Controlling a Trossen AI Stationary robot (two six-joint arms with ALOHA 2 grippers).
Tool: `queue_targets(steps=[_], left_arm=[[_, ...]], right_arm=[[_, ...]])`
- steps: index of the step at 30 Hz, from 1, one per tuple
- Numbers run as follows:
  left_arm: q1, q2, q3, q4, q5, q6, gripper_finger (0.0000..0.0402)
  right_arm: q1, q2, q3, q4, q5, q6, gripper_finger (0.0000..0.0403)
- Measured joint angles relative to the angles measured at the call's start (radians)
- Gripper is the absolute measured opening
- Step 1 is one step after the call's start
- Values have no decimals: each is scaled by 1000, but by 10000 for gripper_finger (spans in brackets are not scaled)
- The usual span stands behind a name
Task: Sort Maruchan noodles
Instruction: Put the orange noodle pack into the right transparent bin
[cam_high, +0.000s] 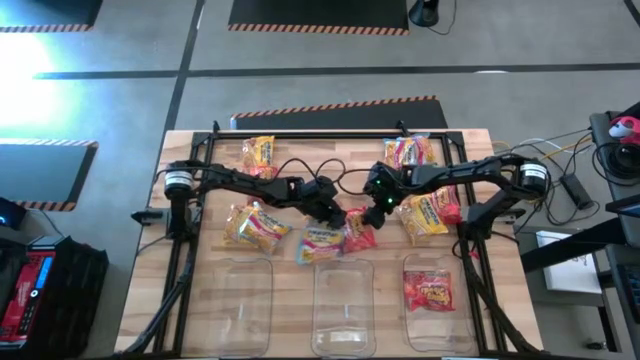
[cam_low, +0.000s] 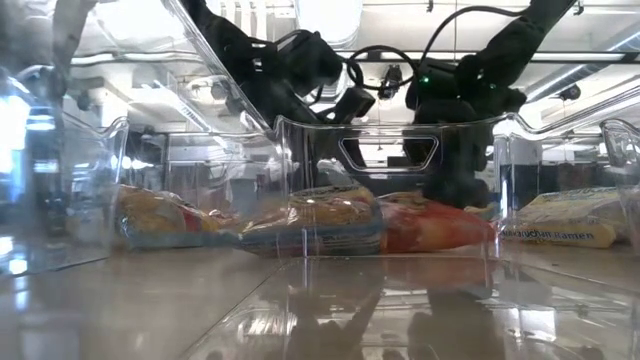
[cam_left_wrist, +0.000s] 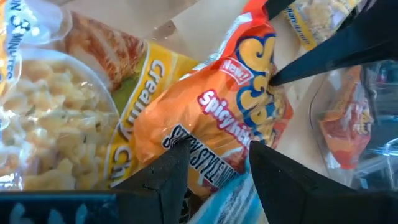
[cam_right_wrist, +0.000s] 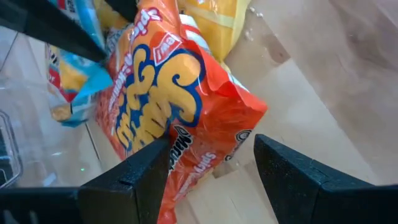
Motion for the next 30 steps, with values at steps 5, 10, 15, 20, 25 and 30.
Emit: queue_targets(steps=[5,10,15,20,25,30], left_arm=[[0,0,0,-18,-15,4,156],[0,0,0,-30,-30,5,154],[0,1,-1,-38,-45,3,142],[1,2,-2,-40,-48,-4,128],[0,3,-2,-39,-64,-15,123],[0,3,-4,-27,-68,-19,123]], right_arm=[[0,0,0,19,-3,-6,222],[0,0,0,40,-6,-7,222],[2,2,0,95,-26,8,222],[2,2,0,127,-26,25,221],[6,2,0,133,-24,28,221],[21,2,0,140,-21,37,217]])
